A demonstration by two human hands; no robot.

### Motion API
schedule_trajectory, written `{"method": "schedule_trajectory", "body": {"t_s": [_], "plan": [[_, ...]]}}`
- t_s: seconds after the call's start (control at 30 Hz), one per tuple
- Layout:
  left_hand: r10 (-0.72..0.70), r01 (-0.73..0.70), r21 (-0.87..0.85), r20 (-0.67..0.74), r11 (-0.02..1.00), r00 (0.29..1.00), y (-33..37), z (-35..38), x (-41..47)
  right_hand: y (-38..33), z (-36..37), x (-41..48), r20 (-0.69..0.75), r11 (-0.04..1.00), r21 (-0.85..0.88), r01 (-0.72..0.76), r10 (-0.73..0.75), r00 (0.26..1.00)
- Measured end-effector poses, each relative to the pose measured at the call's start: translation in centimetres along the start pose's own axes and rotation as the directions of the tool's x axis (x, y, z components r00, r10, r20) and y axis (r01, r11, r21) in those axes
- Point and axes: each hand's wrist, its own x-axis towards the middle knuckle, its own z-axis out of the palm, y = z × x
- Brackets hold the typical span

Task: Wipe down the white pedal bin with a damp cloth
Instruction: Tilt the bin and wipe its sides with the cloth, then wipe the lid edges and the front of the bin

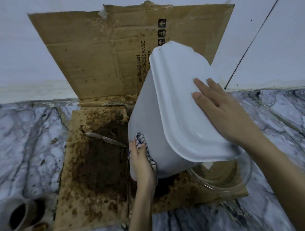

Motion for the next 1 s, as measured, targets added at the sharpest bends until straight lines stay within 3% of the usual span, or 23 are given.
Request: {"method": "schedule_trajectory", "body": {"t_s": [0.17, 0.37, 0.5, 0.6, 0.7, 0.8, 0.9, 0.93, 1.0], "plan": [[0.17, -0.17, 0.022, -0.051, 0.985, 0.984, 2.0, 2.1, -3.6, -0.5, 0.1, -0.2, 0.004, 0.999, -0.04, -0.005, 0.005, 1.0], [-0.034, 0.009, -0.186, -0.135, 0.983, 0.99, 1.8, -0.8, -1.7, -1.6, 0.8, -0.9, 0.022, 0.996, -0.087, 0.02, -0.018, 1.0], [-0.094, 0.062, -0.281, -0.103, 0.958, 0.99, 3.2, -2.4, -1.5, -3.6, 2.1, -1.0, 0.038, 0.985, -0.154, 0.074, -0.069, 0.997], [-0.1, 0.09, -0.411, -0.004, 0.907, 0.995, 6.2, -3.8, -1.8, -5.0, 3.1, -0.8, 0.055, 0.976, -0.188, 0.107, -0.099, 0.994], [-0.009, 0.033, -0.412, 0.061, 0.91, 0.998, 10.6, -4.5, -3.3, -6.4, 4.3, -0.8, 0.072, 0.968, -0.216, 0.128, -0.115, 0.991], [0.261, -0.237, -0.229, 0.082, 0.944, 0.962, 14.8, -3.8, -5.8, -7.5, 4.9, -0.8, 0.061, 0.971, -0.199, 0.134, -0.125, 0.99], [0.444, -0.474, 0.148, 0.195, 0.868, 0.874, 17.3, -1.7, -8.1, -7.5, 4.6, -1.0, -0.043, 0.99, 0.081, 0.118, -0.115, 0.992], [0.47, -0.531, 0.292, 0.255, 0.795, 0.845, 17.6, -0.8, -8.5, -7.4, 4.4, -1.1, -0.1, 0.968, 0.223, 0.115, -0.094, 0.991], [0.442, -0.57, 0.665, 0.377, 0.483, 0.814, 17.3, 0.7, -8.4, -7.4, 3.7, -1.6, -0.217, 0.858, 0.503, 0.1, 0.013, 0.976]]}}
